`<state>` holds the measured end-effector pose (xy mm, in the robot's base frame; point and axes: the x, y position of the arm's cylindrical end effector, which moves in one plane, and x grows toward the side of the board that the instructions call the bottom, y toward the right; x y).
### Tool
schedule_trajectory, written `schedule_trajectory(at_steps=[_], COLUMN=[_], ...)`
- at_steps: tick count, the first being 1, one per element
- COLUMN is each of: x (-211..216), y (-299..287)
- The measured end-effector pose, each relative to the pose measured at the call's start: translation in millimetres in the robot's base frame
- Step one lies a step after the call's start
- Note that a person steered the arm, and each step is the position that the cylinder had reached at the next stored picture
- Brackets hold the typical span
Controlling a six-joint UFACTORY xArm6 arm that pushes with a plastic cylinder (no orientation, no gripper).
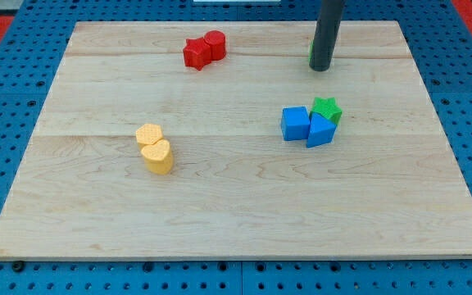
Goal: Move the green star to the center
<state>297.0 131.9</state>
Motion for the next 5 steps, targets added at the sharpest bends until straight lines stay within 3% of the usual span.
schedule_trajectory(at_steps=[1, 2, 3, 5], x=[-0.8, 7.5, 49.6, 144.0], y=[4.4, 45.2, 80.3, 81.5])
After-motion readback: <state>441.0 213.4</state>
